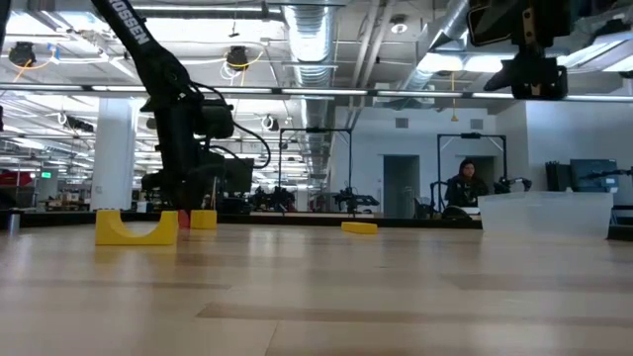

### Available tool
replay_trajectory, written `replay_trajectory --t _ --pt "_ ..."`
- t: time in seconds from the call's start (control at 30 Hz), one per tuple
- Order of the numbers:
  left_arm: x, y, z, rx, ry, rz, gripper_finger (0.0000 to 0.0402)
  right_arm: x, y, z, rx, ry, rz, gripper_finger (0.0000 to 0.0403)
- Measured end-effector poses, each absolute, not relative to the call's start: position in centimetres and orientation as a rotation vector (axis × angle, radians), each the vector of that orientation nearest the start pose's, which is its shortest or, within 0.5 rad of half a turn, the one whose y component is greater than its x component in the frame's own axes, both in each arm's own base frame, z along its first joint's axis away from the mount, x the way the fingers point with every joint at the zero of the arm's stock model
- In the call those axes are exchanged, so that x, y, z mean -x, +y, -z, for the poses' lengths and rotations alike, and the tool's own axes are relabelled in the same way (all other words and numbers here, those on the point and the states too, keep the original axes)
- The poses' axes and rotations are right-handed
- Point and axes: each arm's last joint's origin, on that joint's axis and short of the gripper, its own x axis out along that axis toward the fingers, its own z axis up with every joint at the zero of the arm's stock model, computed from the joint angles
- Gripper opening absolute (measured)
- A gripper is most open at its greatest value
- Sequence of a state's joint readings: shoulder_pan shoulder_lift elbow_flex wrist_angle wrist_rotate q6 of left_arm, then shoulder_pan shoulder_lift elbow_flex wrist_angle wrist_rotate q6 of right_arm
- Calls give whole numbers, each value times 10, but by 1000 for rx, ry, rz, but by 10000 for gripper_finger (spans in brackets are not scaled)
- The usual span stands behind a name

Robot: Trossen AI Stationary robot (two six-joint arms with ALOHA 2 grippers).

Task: Sort & place blocks by color
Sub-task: Put the orange block into the blue bin

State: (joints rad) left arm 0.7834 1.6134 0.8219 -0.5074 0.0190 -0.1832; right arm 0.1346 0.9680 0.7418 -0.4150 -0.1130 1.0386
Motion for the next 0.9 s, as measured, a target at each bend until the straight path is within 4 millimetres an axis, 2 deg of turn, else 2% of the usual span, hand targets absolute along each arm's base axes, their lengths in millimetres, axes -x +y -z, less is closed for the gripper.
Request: replay_trajectory --t 0.1,0.27,0.47,0.57,0.73,0.9 --pt "-194 187 -153 737 1121 -735 97 -199 20 -268 -1021 691 122 286" --pt "-202 172 -195 660 955 -685 97 -202 2 -270 -1065 638 157 286" --pt "-217 140 -256 502 584 -565 97 -206 -20 -278 -1161 486 211 286" --pt "-228 119 -280 424 414 -459 97 -210 -32 -285 -1246 410 168 286" --pt "-249 84 -304 313 210 -294 97 -226 -41 -295 -1354 271 45 286" --pt "-265 55 -313 200 96 -198 97 -246 -40 -300 -1427 154 -73 286"
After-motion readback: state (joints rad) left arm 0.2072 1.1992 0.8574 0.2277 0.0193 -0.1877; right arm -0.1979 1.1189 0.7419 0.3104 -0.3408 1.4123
